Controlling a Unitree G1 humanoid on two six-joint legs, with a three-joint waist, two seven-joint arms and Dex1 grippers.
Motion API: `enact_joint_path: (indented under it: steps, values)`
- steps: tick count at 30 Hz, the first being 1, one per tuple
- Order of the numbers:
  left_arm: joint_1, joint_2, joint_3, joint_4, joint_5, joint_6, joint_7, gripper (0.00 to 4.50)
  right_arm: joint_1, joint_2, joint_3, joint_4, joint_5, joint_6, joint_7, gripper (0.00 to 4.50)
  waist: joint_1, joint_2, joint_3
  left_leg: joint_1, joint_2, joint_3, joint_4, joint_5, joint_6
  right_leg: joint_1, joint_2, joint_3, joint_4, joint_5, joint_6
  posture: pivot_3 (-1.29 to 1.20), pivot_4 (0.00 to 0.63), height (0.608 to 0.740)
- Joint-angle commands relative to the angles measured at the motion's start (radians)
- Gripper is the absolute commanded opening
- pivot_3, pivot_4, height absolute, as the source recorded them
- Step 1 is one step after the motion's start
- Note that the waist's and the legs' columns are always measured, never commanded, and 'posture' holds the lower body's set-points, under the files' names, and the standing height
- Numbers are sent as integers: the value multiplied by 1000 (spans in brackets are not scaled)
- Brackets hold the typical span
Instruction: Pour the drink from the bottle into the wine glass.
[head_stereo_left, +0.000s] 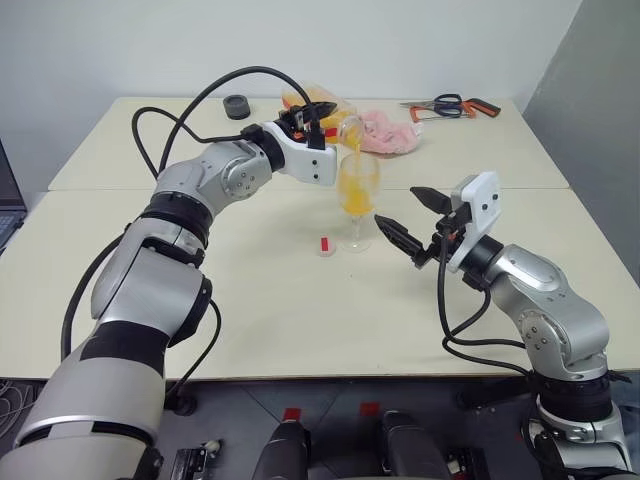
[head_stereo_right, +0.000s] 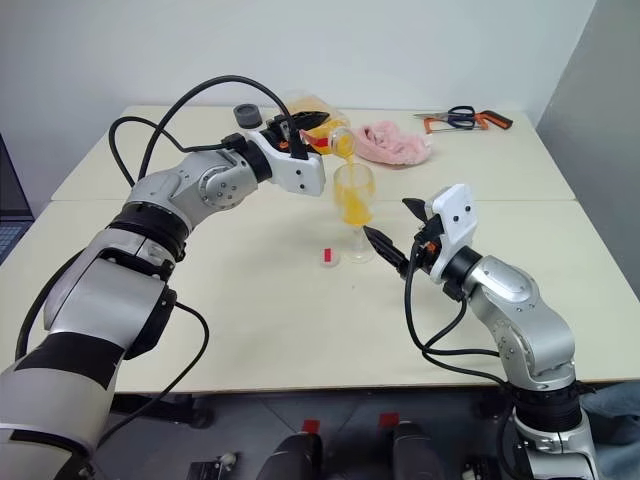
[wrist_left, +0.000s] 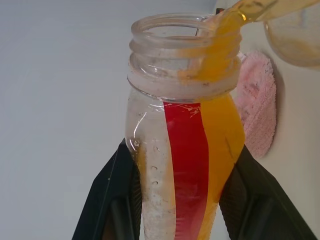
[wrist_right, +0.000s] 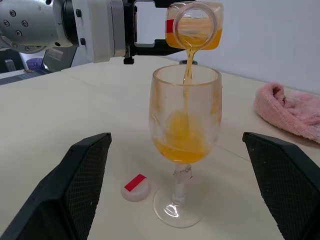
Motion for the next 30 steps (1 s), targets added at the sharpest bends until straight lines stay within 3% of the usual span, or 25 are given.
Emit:
enact_joint_path:
  steps: [1, 30]
  values:
    - [-48, 18, 3, -13, 0, -15, 31, 1636, -7, -9, -20, -28, 11, -11, 6, 4500, 0, 0, 0, 0, 0, 0, 0, 0, 0, 0, 0, 0, 0, 0, 0, 0, 150, 740]
    - [-54, 24, -14, -13, 15, -22, 50, 1636, 11, -9, -15, -37, 26, -12, 27, 4500, 0, 0, 0, 0, 0, 0, 0, 0, 0, 0, 0, 0, 1, 0, 0, 0, 150, 740]
